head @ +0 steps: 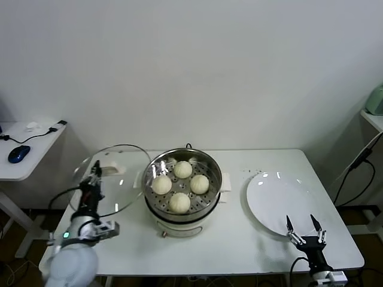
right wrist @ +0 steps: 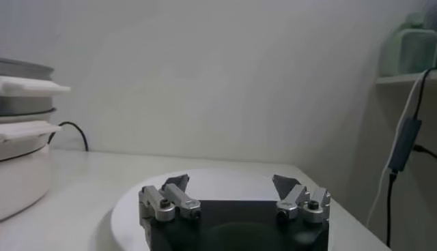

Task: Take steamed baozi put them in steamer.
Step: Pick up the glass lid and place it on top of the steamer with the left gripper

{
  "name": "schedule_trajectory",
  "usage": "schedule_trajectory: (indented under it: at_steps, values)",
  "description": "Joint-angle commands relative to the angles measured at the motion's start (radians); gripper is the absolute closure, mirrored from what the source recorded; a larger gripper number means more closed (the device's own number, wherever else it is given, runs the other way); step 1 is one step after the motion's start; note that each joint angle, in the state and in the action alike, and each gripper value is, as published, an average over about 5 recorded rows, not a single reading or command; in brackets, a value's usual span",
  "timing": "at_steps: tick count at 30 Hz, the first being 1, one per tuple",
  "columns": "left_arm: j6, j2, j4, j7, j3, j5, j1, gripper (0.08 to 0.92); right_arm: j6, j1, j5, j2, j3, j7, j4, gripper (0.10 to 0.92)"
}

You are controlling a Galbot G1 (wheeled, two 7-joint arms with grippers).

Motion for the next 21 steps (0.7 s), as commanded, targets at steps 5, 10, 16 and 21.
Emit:
schedule_trajectory:
  at_steps: [5, 10, 16, 21]
  values:
    - [0.198, -0.064, -0.091, 0.108, 0.295, 0.195, -0.077, 0.86, 0.019, 0.006, -0.046, 0.007, -0.025, 0.013, -0.008, 0.203]
    - [0.255, -0.168, -0.067, 0.179, 0.423, 0.341, -0.145, 0.86, 0.032, 0.014, -0.042, 0.002, -0.031, 0.016, -0.014, 0.203]
    - [0.26, -0.274, 0.028, 0.186, 0.513, 0.446, -0.194, 0.86, 0.053, 0.013, -0.028, -0.008, -0.039, 0.025, -0.028, 0.203]
    - [0.259, -0.332, 0.107, 0.166, 0.546, 0.474, -0.217, 0.86, 0.072, 0.012, -0.01, -0.014, -0.046, 0.033, -0.038, 0.203]
